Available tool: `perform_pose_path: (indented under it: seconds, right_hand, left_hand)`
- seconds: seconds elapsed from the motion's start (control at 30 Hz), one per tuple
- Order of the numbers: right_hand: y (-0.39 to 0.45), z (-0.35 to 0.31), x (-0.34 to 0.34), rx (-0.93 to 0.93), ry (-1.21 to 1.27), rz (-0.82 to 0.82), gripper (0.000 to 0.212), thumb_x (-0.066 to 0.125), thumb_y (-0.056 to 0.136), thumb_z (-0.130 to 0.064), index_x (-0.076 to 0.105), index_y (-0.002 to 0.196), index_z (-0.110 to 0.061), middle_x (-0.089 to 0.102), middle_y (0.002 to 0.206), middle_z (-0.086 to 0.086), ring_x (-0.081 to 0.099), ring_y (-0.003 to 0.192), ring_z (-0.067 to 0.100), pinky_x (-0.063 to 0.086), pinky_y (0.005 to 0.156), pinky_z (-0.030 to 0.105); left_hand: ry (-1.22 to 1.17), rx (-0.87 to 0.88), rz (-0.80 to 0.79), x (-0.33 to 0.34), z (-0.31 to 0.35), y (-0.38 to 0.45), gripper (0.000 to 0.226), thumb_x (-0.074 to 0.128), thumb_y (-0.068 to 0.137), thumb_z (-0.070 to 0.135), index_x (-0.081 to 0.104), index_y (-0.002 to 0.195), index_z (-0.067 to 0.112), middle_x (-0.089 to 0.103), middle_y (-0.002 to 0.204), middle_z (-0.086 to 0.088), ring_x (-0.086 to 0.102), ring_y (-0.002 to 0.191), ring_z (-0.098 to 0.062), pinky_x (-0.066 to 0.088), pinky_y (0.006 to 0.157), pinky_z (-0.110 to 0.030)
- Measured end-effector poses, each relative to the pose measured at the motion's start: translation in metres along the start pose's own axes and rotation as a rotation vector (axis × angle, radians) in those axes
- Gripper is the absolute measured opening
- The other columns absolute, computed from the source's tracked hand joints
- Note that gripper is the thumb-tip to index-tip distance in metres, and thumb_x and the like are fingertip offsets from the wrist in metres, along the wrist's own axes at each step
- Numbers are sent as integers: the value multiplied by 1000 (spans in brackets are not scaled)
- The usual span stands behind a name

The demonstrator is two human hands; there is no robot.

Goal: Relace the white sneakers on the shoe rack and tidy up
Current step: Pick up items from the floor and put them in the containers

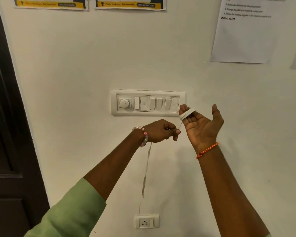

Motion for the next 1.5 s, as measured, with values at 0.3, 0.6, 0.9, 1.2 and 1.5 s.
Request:
perform_pose_path:
  seconds: [0.3,0.6,0.9,1.2,1.5]
  right_hand:
    - [4,5,-23,-83,-969,150,75,17,98,-57,67,82,-3,71,84,20,70,79,29,56,80,37]
    - [2,18,-16,116,-970,81,78,17,97,-59,57,61,-3,45,42,2,32,33,10,28,39,16]
    - [2,15,9,163,34,-89,56,39,93,-42,64,68,2,58,61,4,53,45,10,48,48,17]
    - [16,4,-16,-26,-442,63,64,30,98,-51,59,96,5,65,97,22,66,92,30,53,87,35]
    - [-3,36,-30,200,-1155,-7,87,14,95,-63,68,65,-2,65,68,19,56,51,23,51,56,29]
  left_hand:
    - [282,79,325,-59,15,4,29,53,96,33,68,77,16,54,65,11,52,60,-10,41,61,-25]
    - [211,133,477,-65,2,8,31,53,95,34,68,78,13,56,76,4,53,74,-10,41,70,-23]
    - [-344,23,202,1,-24,6,38,39,102,30,51,68,17,44,58,4,37,44,-1,29,44,-16]
    - [92,72,142,-6,-10,-9,35,43,100,32,59,73,17,54,69,0,50,66,-14,40,66,-25]
    - [285,86,427,-65,-4,-12,31,52,97,31,67,80,10,55,56,17,47,48,2,28,51,-11]
Point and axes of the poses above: each hand's wrist, its own y-axis towards the middle knuckle, its own x-axis out of the palm, z = x × y, the point moved 10 cm from there along y, towards the middle knuckle
